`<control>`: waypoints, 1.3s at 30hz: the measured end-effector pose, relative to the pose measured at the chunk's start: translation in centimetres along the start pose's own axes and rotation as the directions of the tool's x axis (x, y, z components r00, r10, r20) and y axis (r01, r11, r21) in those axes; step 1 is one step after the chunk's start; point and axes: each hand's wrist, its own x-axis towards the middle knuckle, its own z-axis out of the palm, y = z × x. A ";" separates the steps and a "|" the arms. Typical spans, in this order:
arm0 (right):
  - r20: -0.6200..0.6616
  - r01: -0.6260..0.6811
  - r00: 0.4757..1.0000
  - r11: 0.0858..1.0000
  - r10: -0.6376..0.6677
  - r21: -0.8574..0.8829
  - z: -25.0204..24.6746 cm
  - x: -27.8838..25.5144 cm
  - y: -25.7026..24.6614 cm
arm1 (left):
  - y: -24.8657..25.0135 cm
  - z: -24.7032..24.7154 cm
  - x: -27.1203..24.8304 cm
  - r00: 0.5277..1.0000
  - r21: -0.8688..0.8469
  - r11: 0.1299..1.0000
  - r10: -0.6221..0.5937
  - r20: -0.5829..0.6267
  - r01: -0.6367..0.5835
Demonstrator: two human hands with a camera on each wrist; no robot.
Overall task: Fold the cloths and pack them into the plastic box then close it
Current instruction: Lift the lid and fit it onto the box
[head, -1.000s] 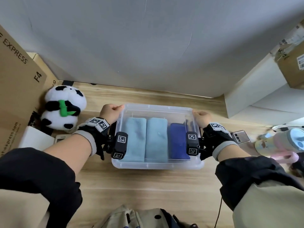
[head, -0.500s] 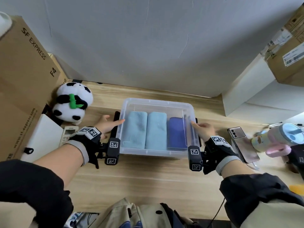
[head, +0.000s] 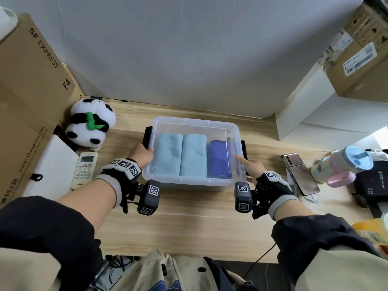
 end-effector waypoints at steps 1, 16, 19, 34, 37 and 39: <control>-0.011 0.001 1.000 1.000 -0.001 -0.002 0.2 -0.7 -0.4 | 0.0 0.2 0.0 1.000 0.058 0.998 0.002 -0.018 -0.001; -0.094 0.043 0.994 0.995 -0.052 -0.093 0.2 -0.9 -0.5 | 0.9 1.2 -0.5 0.992 0.434 0.901 0.068 -0.105 -0.016; -0.114 0.053 0.991 0.988 -0.070 -0.148 0.1 -1.1 -0.6 | 0.9 1.4 -0.6 0.990 0.468 0.884 0.067 -0.124 -0.002; -0.090 0.149 0.977 0.924 -0.192 -0.353 0.9 -1.3 -1.4 | 0.6 1.6 -1.3 1.000 0.182 0.983 -0.018 -0.020 0.021; -0.079 0.141 0.979 0.910 -0.186 -0.390 1.5 -1.3 -1.7 | 0.5 1.6 -1.4 1.000 0.174 0.984 -0.022 -0.021 0.026; -0.093 0.131 0.978 0.896 -0.188 -0.424 1.8 -1.4 -1.7 | 0.7 1.5 -1.5 1.000 0.170 0.985 -0.024 -0.015 0.026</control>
